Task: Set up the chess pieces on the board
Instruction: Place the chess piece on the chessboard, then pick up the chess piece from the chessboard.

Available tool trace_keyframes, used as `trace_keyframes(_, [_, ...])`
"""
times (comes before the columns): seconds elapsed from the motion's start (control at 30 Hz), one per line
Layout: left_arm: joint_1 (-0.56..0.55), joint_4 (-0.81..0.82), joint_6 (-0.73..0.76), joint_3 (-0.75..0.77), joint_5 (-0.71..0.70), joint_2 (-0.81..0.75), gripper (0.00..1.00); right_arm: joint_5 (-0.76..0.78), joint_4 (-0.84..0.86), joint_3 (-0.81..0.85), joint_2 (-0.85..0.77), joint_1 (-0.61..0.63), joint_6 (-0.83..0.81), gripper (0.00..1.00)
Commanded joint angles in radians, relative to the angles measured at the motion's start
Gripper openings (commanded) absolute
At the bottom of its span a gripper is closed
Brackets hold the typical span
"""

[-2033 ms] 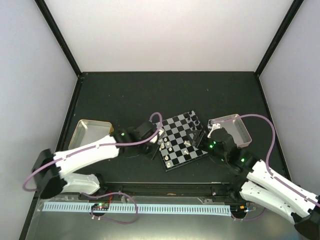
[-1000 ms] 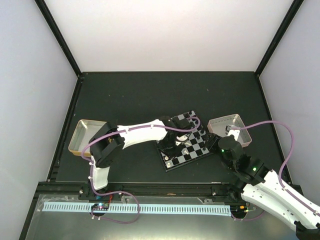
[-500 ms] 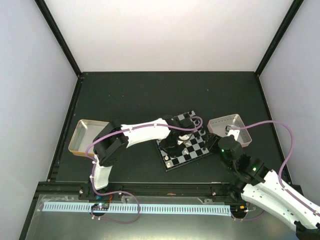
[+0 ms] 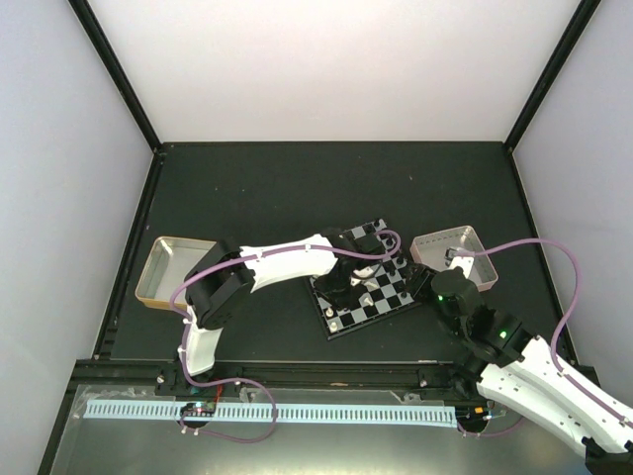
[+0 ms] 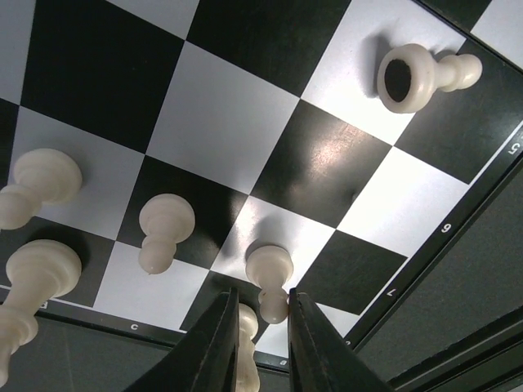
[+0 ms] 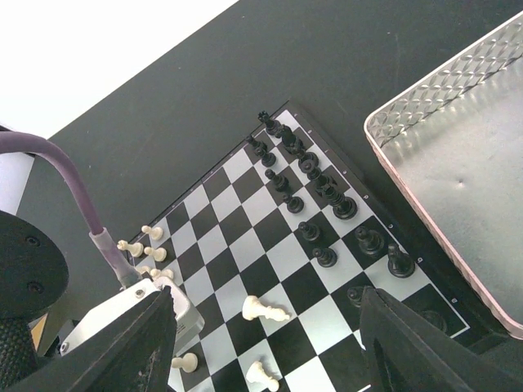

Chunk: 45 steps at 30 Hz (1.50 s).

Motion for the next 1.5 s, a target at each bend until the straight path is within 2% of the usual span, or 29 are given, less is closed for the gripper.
trace_keyframes(0.0, [-0.005, -0.01, 0.009, 0.033, 0.001, -0.006, 0.2, 0.005, 0.015, -0.015, -0.004, -0.001, 0.001, 0.63])
trace_keyframes(0.23, [-0.003, 0.036, -0.009, 0.033, -0.007, -0.1, 0.27, -0.042, -0.003, -0.012, -0.012, -0.001, -0.018, 0.63])
trace_keyframes(0.43, [0.017, 0.231, -0.106, -0.121, -0.132, -0.361, 0.3, -0.137, 0.029, -0.035, 0.03, 0.0, -0.059, 0.63])
trace_keyframes(0.6, [0.026, 0.381, -0.134, -0.322, -0.231, -0.62, 0.32, -0.255, 0.103, -0.037, 0.199, -0.001, -0.128, 0.62])
trace_keyframes(0.73, [0.033, 0.474, -0.153, -0.462, -0.286, -0.813, 0.34, -0.326, 0.137, 0.013, 0.433, 0.007, -0.196, 0.59])
trace_keyframes(0.87, [0.034, 0.531, -0.169, -0.579, -0.344, -0.962, 0.36, -0.305, 0.121, 0.083, 0.65, 0.046, -0.243, 0.55])
trace_keyframes(1.07, [0.042, 0.629, -0.179, -0.735, -0.387, -1.169, 0.45, -0.263, 0.094, 0.149, 0.811, 0.078, -0.281, 0.51])
trace_keyframes(1.2, [0.045, 0.641, -0.178, -0.788, -0.399, -1.253, 0.5, -0.262, 0.084, 0.183, 0.875, 0.081, -0.305, 0.47])
trace_keyframes(1.37, [0.045, 0.619, -0.175, -0.803, -0.401, -1.277, 0.5, -0.256, 0.068, 0.218, 0.94, 0.081, -0.322, 0.44])
trace_keyframes(1.47, [0.045, 0.61, -0.172, -0.808, -0.4, -1.281, 0.5, -0.238, 0.062, 0.23, 0.966, 0.081, -0.326, 0.38])
